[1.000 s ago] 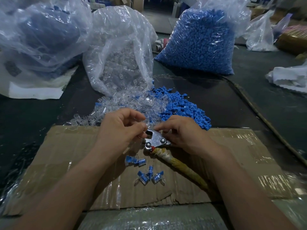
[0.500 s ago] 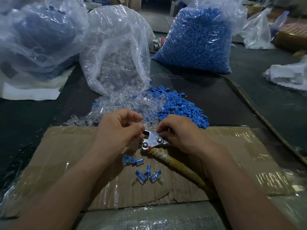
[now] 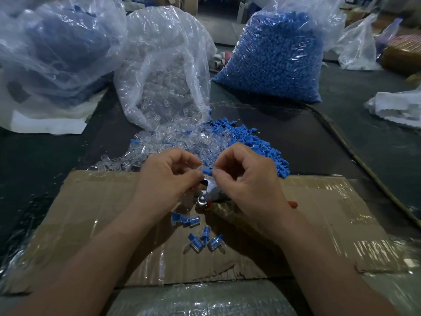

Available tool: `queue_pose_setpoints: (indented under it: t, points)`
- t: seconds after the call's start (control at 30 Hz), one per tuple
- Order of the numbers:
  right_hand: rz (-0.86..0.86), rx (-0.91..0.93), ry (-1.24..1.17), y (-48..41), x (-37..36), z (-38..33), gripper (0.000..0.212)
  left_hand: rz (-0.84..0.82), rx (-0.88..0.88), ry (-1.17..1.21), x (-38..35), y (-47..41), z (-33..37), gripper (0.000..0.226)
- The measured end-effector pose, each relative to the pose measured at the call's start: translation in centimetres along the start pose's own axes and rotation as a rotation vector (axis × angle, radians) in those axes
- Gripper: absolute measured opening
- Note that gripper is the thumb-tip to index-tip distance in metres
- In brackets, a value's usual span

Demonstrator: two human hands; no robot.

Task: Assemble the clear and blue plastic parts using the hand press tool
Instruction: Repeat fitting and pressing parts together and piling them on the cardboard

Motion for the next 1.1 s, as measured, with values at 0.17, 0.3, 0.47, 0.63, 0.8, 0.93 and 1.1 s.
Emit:
queue_pose_setpoints:
  t: [0.17,0.3,0.47,0.63,0.8,0.93,1.1]
  points:
    - [0.047,0.006,0.051,0.01,0.22,-0.04,0.019,-0.041,-0.032,0.022,-0.27,0.1,0.41,0.015]
    - [0.062,0.044,0.075,0.12,0.0,-0.22,0.017,-0.054,-0.046,0.019,-0.37,0.27,0.5,0.016]
    - [0.014,0.031,0.028,0.07,-0.45,-0.03,0.015,-0.069,-0.064,-0.002,-0.44,0.27,0.51,0.016]
    - [0.041,0.04,-0.026,0.0,-0.05,-0.05,0.011,-0.034,-0.047,0.101,-0.16,0.22,0.69,0.01]
    - [-0.074,0.028,-0.117,0.08,-0.56,-0.03,0.015,-0.04,0.021,0.173,-0.14,0.19,0.74,0.011]
    - [-0.088,0.054,-0.133,0.13,-0.59,-0.13,0.021,-0.044,0.093,0.277,-0.1,0.19,0.69,0.008]
    - [0.001,0.132,-0.047,0.19,-0.14,-0.44,0.02,-0.073,0.168,0.426,-0.18,0.26,0.33,0.018]
Point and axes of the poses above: each hand's wrist, its own y-axis away from the middle knuckle, its own x-axis out of the back of the hand, z = x × y, the point moved 5 cm from there along -y, towards the middle knuckle, and after that the axes turned 8 degrees about -x, right-handed, at the moved point
